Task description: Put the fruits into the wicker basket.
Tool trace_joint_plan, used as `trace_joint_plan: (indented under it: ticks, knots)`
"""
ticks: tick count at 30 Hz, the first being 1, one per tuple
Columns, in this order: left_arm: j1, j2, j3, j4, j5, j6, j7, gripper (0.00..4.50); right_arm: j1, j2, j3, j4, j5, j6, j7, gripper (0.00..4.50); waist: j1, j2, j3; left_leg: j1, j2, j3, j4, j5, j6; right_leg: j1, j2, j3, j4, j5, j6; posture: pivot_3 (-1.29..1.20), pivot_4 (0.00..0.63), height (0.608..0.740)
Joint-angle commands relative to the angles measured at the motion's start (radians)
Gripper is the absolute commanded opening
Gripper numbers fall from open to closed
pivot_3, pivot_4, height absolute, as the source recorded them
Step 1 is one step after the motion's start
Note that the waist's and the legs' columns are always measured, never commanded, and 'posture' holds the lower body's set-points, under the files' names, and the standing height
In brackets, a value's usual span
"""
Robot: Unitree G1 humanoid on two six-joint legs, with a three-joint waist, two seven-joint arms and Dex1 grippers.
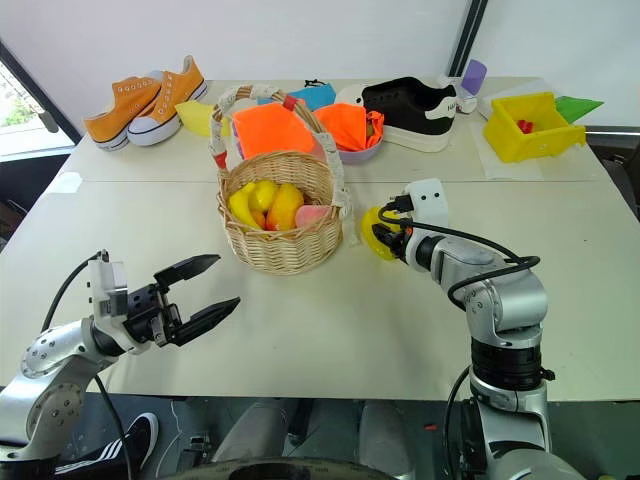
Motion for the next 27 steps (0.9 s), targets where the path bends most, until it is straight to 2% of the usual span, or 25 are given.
trace_joint_plan:
  ticks: [1,5,8,11,15,18,25,27]
  knots:
    - [0.0,0.005,0.018,-0.006,-0.005,-0.015,-0.009,4.5,0.017,0.005,-0.089,-0.101,0.068,0.001,0.034,1.76,0.0,0.0,0.0,0.0,0.0,0.0,0.0,0.0,0.0,0.0,0.0,0.0,0.0,0.0,0.0,0.0,0.15,0.74]
    - [0.006,0.003,0.029,0.005,-0.009,-0.022,-0.018,4.5,0.17,-0.186,-0.219,-0.243,0.272,-0.029,0.329,1.76,0.013,0.001,0.001,-0.001,0.0,0.0,0.0,-0.001,0.001,0.0,0.0,0.0,-0.001,0.001,0.002,0.0,0.15,0.74]
    - [-0.004,0.001,0.045,0.03,-0.018,-0.024,-0.02,4.5,0.209,-0.262,-0.267,-0.294,0.395,-0.022,0.421,1.76,0.011,0.001,0.001,-0.002,0.001,0.003,0.0,-0.001,0.002,0.001,-0.001,0.001,-0.002,0.001,0.001,0.0,0.15,0.74]
    - [-0.022,0.006,0.052,0.048,-0.016,-0.026,-0.025,4.5,0.162,-0.255,-0.272,-0.318,0.529,0.004,0.419,1.76,-0.002,0.0,0.001,-0.001,0.003,0.006,0.001,-0.001,0.002,0.002,0.0,0.002,-0.001,0.001,0.001,0.0,0.15,0.74]
    - [-0.045,0.017,0.062,0.047,-0.02,-0.013,-0.023,4.5,0.04,-0.202,-0.218,-0.326,0.685,0.0,0.34,1.76,-0.005,0.0,0.001,-0.002,0.006,0.011,0.001,-0.003,0.0,0.001,-0.001,0.002,-0.002,0.002,0.0,0.0,0.15,0.74]
    - [-0.06,0.02,0.064,0.05,-0.016,-0.009,-0.019,4.5,-0.048,-0.176,-0.129,-0.278,0.605,-0.071,0.299,1.76,-0.002,-0.001,0.001,-0.002,0.006,0.011,0.0,-0.003,0.001,-0.003,-0.001,0.002,-0.003,0.002,0.0,0.0,0.15,0.74]
    - [-0.086,0.008,0.086,0.073,-0.013,-0.011,0.015,4.5,-0.301,0.011,0.243,0.008,0.254,-0.412,0.33,1.76,-0.006,-0.001,0.002,-0.001,0.006,0.012,0.0,-0.002,0.003,-0.004,0.0,0.003,-0.003,0.004,0.001,0.0,0.15,0.74]
    - [-0.089,0.008,0.1,0.084,-0.005,-0.022,0.028,4.5,-0.332,0.077,0.294,0.056,0.197,-0.482,0.317,1.76,-0.006,-0.001,0.002,-0.001,0.006,0.012,0.0,-0.002,0.003,-0.005,0.001,0.004,-0.003,0.005,0.004,0.0,0.15,0.74]
